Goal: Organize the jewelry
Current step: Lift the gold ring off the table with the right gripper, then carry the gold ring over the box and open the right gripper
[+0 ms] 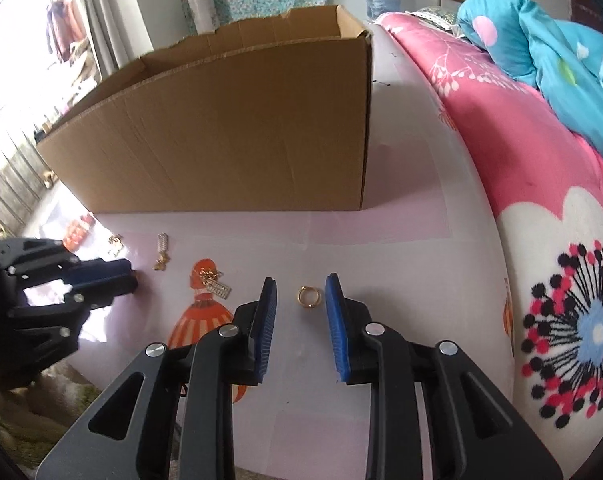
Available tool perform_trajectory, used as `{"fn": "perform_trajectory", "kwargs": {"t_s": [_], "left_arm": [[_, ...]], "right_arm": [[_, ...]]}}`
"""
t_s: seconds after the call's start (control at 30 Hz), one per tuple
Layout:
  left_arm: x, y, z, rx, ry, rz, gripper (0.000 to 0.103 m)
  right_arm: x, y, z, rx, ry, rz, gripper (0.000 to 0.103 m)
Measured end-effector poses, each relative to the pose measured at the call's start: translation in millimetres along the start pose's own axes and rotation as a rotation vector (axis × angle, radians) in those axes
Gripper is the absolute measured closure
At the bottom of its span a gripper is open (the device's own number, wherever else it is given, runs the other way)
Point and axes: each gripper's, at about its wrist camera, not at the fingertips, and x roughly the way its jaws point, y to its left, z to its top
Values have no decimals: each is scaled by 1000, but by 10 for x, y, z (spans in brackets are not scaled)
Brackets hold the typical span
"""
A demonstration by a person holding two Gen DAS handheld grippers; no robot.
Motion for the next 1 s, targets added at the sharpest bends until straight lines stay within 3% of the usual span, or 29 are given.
{"fn": "perform_trajectory", "kwargs": {"t_s": [0.23,0.37,1.0], "left_arm": [[8,-14,12,1,-1,2,92],[11,-21,15,4,-2,4,92],[-59,-13,20,5,-25,-7,93]], "right_arm": [[65,55,2,-46,10,-53,86],[50,73,-18,-46,12,-41,92],[-100,-26,34,18,-51,-6,92]]}}
